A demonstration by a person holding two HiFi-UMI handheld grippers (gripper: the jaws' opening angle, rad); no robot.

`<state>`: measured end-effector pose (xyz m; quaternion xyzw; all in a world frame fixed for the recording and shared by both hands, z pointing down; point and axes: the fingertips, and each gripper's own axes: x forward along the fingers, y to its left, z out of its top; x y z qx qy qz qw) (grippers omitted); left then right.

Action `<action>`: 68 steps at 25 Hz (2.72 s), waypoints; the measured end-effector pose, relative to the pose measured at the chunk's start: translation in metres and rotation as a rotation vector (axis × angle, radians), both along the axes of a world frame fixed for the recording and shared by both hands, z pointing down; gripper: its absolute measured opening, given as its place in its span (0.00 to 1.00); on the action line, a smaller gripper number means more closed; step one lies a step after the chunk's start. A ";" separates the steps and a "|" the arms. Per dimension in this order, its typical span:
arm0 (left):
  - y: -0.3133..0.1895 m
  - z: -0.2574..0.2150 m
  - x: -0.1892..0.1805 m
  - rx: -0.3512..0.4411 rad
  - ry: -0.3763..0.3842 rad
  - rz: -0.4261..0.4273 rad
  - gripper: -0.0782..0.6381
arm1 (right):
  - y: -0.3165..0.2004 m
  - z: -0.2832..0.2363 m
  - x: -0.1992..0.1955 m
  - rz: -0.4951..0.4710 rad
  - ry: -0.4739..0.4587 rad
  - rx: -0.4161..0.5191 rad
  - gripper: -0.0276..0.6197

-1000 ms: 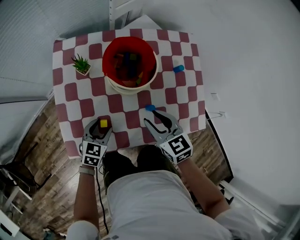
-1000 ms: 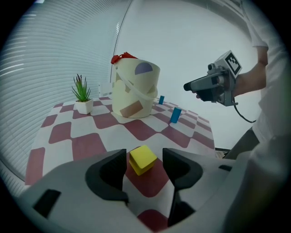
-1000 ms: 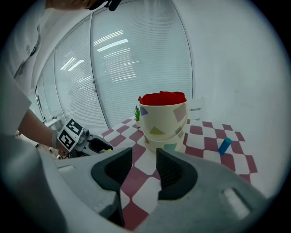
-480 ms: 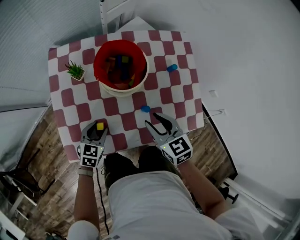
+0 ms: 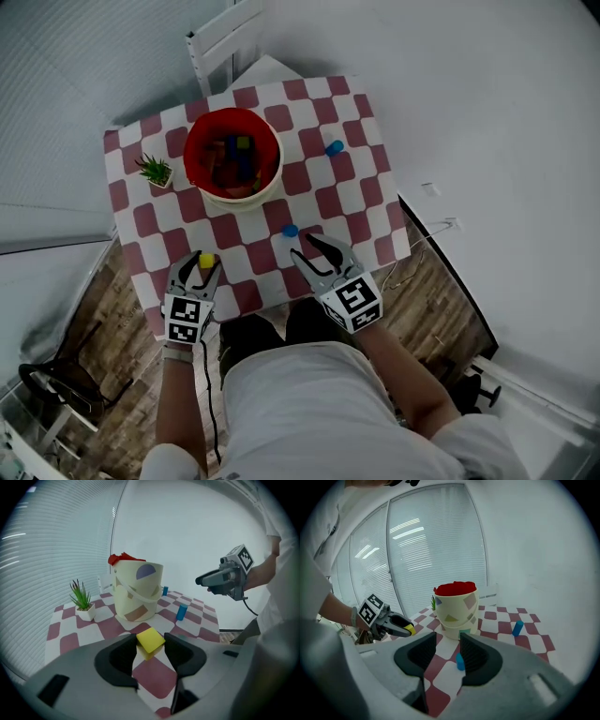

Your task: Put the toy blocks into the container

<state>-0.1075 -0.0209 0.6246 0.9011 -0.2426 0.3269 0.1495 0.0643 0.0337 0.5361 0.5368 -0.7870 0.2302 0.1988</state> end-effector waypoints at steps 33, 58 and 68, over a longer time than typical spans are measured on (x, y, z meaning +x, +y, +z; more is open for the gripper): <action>-0.099 -0.162 0.092 0.167 0.085 0.020 0.36 | -0.034 -0.023 0.034 0.128 -0.068 0.066 0.28; -0.129 -0.125 0.131 0.169 0.020 0.060 0.38 | -0.001 -0.008 0.076 0.280 -0.048 0.011 0.28; -0.120 -0.140 0.108 0.188 0.045 0.022 0.38 | 0.004 -0.006 0.067 0.259 -0.051 0.010 0.28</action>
